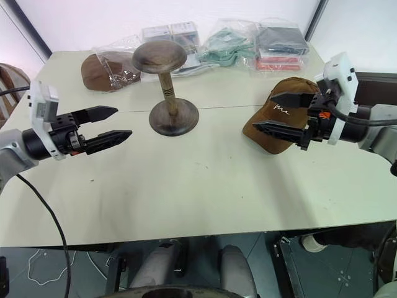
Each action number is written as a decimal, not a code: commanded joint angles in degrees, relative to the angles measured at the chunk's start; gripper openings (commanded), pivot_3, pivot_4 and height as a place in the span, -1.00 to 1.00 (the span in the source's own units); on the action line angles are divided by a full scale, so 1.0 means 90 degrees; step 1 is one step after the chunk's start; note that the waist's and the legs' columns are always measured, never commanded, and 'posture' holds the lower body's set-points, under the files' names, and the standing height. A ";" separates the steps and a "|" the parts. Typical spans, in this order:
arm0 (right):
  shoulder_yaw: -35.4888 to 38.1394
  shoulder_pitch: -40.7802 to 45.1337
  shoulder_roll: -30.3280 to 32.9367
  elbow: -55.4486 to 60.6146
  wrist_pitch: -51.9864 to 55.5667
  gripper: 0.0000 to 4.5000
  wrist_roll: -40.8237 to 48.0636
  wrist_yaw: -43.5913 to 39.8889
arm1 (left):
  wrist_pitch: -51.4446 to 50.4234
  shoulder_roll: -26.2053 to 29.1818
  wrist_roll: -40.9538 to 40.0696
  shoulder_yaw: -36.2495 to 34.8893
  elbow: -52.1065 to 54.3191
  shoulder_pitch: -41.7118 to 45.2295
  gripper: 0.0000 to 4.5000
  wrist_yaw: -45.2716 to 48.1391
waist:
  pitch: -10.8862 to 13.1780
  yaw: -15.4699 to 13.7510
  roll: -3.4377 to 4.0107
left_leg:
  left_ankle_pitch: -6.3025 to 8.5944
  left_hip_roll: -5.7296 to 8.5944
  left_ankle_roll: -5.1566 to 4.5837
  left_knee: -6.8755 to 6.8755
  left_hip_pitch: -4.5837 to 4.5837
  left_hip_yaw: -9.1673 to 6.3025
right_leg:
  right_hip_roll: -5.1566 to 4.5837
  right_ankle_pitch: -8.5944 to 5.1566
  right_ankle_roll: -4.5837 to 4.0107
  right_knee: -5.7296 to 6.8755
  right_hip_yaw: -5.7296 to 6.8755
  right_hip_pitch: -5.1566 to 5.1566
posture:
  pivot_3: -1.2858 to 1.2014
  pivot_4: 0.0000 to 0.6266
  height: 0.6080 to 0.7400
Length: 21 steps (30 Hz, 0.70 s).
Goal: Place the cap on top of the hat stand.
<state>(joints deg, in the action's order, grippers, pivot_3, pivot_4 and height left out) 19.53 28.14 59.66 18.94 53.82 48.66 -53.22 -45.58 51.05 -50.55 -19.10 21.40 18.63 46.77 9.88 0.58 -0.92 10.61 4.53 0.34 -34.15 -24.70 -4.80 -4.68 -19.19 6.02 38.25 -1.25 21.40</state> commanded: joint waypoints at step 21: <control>0.0475 -0.0287 0.0175 0.0557 0.0194 0.99 0.0485 0.0266 | 0.0157 0.0045 0.0026 -0.0150 0.0049 0.0223 1.00 0.0091 | 0.0000 -0.0001 0.0001 | 0.0001 0.0000 -0.0002 0.0001 -0.0001 0.0000 | 0.0000 0.0000 0.0000 -0.0002 0.0000 0.0000 | 0.03 -0.52 1.00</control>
<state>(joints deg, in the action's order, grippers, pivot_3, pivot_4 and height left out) 21.14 25.52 59.75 22.46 55.69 52.11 -50.97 -45.45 51.10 -50.23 -19.14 21.36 19.58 47.32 9.89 0.57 -0.91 10.61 4.52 0.33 -34.13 -24.70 -4.80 -4.68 -19.19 6.02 38.23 -1.25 21.40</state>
